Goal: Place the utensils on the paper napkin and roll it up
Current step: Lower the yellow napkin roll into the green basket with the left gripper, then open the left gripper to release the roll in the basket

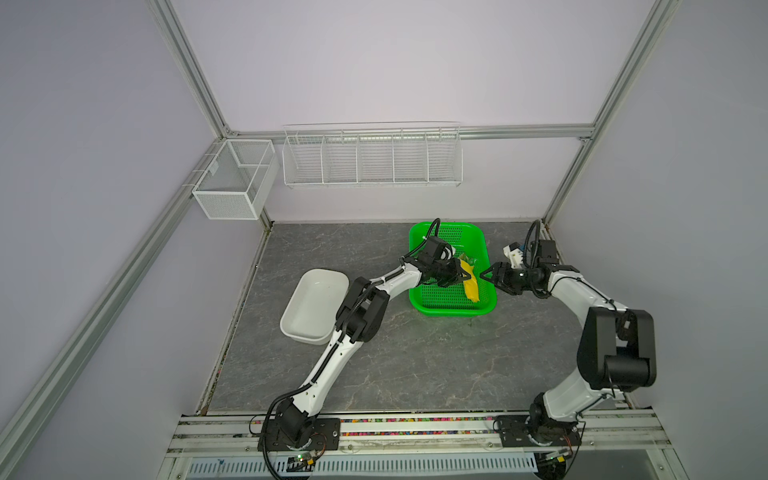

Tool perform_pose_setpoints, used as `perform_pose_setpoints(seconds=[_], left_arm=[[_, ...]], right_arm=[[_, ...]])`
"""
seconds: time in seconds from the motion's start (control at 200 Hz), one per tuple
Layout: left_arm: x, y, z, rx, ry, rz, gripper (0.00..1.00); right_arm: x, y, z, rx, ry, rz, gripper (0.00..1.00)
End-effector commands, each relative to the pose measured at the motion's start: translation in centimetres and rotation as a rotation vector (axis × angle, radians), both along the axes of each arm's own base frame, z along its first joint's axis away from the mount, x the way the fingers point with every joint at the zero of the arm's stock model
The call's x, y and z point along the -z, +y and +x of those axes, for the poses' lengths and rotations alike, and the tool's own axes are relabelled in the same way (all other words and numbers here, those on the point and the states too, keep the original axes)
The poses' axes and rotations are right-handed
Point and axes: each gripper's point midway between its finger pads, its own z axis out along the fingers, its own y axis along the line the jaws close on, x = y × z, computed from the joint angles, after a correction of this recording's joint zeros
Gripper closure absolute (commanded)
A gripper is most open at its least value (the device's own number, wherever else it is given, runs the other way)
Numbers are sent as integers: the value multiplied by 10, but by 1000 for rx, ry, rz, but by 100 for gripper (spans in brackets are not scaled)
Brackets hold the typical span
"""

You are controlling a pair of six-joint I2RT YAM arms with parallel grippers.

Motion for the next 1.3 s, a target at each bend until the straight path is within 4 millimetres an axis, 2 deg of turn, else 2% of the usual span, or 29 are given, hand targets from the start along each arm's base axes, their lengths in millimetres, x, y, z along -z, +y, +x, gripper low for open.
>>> perform_pose_setpoints(seconds=[0.0, 0.295, 0.56, 0.805, 1.295], left_arm=[[15, 0, -3, 20, -2, 43, 100], [28, 5, -5, 41, -2, 117, 100], [30, 9, -5, 37, -22, 171, 83], [36, 13, -5, 34, -27, 212, 76], [13, 18, -7, 38, -80, 243, 62]], right_arm=[[-10, 6, -4, -22, -25, 14, 36], [-14, 6, -5, -18, -31, 13, 36], [-18, 5, -6, -16, -37, 10, 36], [-21, 5, -7, -16, -44, 9, 36], [-22, 4, -8, -10, -46, -2, 36]])
